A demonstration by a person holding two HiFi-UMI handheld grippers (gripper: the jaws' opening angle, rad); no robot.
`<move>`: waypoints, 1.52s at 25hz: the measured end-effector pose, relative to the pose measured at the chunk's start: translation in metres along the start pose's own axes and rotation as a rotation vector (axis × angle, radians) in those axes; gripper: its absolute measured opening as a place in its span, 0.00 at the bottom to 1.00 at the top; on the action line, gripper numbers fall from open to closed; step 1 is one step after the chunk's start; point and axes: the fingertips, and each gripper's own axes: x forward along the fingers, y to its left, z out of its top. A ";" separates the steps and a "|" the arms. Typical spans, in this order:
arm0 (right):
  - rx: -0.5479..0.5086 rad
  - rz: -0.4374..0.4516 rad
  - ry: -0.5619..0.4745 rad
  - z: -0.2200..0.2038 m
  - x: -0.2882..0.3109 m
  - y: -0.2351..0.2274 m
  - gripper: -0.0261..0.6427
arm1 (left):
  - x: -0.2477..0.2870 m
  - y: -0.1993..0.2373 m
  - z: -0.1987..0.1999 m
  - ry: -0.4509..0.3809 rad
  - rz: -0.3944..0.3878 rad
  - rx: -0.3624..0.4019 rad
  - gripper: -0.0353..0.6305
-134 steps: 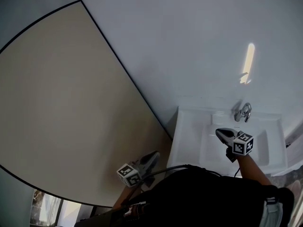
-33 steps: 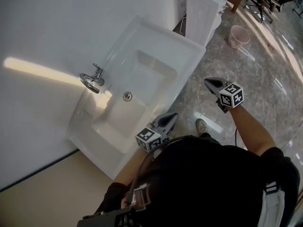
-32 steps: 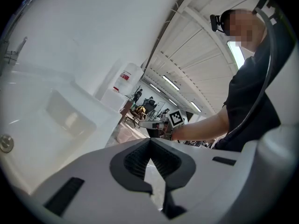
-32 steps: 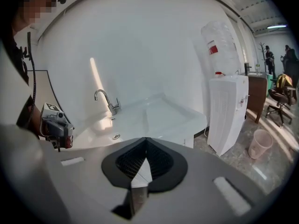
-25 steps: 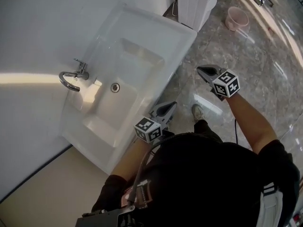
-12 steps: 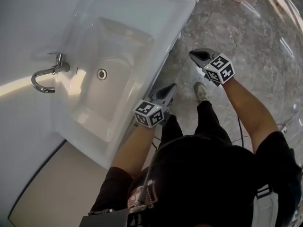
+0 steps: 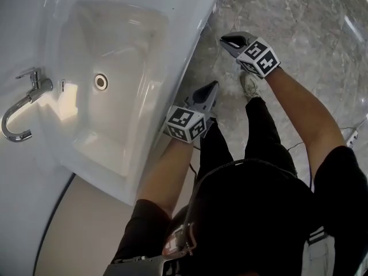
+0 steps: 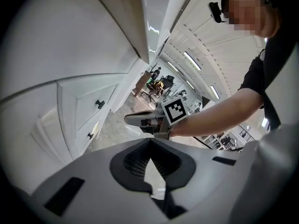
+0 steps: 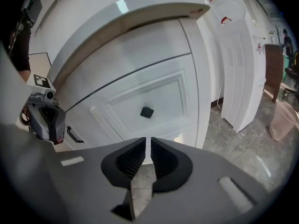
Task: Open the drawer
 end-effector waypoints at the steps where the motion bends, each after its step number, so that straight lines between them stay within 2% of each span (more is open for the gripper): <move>1: 0.005 0.001 0.009 -0.009 0.008 -0.002 0.06 | 0.004 0.005 -0.006 0.009 0.005 0.002 0.05; 9: -0.011 0.031 0.059 -0.062 0.071 -0.027 0.08 | 0.036 0.050 -0.048 0.038 0.047 -0.021 0.05; 14: -0.010 0.062 0.081 -0.092 0.114 -0.041 0.12 | 0.056 0.078 -0.071 0.062 0.100 0.046 0.05; 17: 0.016 0.076 0.080 -0.105 0.139 -0.053 0.17 | 0.063 0.095 -0.080 0.065 0.119 0.051 0.05; 22: 0.114 0.115 0.056 -0.112 0.174 -0.064 0.25 | 0.065 0.115 -0.098 0.071 0.143 0.036 0.05; 29: 0.083 0.118 0.079 -0.115 0.207 -0.074 0.30 | 0.068 0.128 -0.111 0.074 0.150 0.008 0.05; 38: 0.100 0.103 0.090 -0.115 0.216 -0.074 0.30 | 0.066 0.122 -0.112 0.077 0.135 0.006 0.05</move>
